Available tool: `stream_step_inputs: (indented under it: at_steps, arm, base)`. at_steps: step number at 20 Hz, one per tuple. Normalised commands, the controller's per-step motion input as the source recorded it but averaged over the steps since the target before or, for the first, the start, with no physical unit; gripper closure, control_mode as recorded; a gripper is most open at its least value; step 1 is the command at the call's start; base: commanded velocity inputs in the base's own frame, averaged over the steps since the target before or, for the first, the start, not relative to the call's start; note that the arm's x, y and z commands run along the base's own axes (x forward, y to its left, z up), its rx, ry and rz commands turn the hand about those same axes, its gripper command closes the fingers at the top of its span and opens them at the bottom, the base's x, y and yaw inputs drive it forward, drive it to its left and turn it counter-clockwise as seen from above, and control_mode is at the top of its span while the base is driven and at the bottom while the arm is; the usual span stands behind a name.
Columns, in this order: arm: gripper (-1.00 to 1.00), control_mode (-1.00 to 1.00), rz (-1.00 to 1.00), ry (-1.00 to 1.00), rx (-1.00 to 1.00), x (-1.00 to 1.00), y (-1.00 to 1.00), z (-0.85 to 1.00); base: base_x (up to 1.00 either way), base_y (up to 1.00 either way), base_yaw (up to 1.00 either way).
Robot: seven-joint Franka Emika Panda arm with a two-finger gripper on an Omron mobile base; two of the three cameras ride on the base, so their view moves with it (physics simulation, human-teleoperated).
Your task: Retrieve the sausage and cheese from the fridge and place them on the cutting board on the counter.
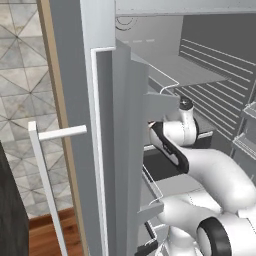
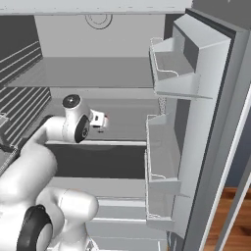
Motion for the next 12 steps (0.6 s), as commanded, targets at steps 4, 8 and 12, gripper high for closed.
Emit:
stream_step_inputs:
  at_steps: [4, 8, 12]
  arm:
    - [-1.00, -1.00, 0.00, 0.00, 0.00, 0.59, 0.00, -0.16]
    - [-1.00, -1.00, 0.00, 0.00, 0.00, 0.56, 0.00, -0.25]
    - [-1.00, -1.00, 0.00, 0.00, 0.00, 0.56, 0.00, -0.20]
  base:
    - [0.00, 0.00, 0.00]
    - [0.00, 0.00, 0.00]
    - [0.00, 0.00, 0.00]
